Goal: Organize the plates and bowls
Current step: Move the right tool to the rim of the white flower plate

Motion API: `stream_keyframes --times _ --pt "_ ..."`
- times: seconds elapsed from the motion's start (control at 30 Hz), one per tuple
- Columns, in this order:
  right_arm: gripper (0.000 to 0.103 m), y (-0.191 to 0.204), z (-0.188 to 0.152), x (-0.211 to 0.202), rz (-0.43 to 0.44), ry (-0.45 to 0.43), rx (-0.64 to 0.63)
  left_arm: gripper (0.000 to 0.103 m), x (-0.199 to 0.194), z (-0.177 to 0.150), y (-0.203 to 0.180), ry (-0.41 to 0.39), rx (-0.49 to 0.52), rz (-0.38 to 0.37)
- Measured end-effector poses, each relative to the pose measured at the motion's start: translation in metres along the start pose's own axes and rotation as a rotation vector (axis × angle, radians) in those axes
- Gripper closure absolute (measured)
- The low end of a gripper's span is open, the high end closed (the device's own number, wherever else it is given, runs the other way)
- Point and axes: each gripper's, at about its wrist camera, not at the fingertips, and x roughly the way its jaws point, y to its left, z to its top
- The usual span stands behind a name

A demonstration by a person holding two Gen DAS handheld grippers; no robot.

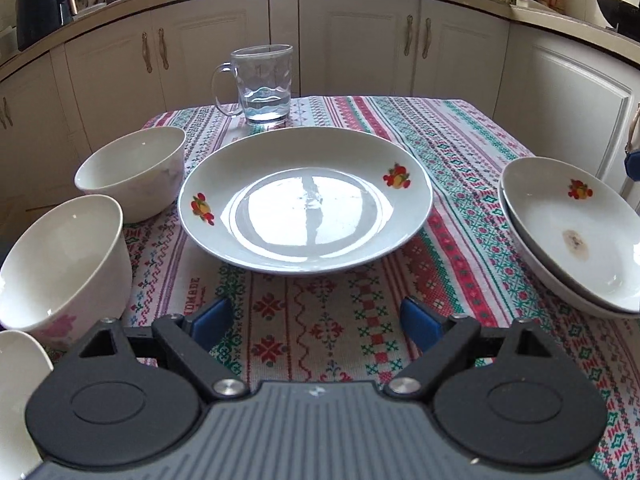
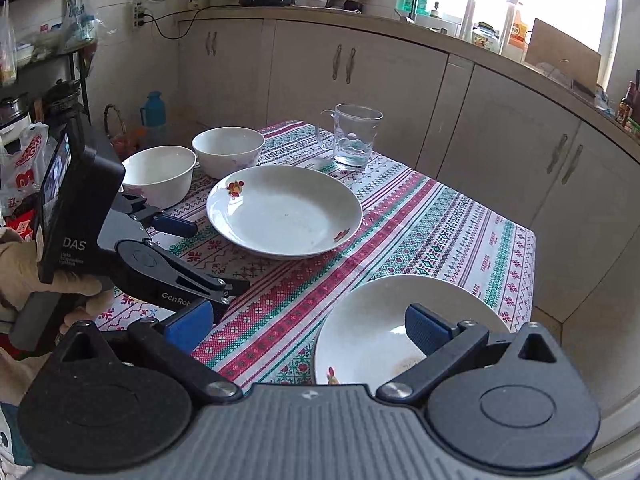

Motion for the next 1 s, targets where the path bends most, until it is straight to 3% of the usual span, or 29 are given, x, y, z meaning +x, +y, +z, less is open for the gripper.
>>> stream_keyframes --times 0.2,0.63,1.0 --pt "0.0 -0.022 0.023 0.024 0.091 0.036 -0.021 0.001 0.014 0.004 0.004 -0.007 -0.026 -0.013" --pt "0.0 -0.05 0.075 0.088 0.212 0.109 -0.128 0.0 0.024 0.012 0.009 -0.041 -0.055 0.026" --pt "0.0 -0.063 0.113 0.166 0.357 0.188 -0.188 0.001 0.026 0.013 0.012 -0.049 -0.038 0.002"
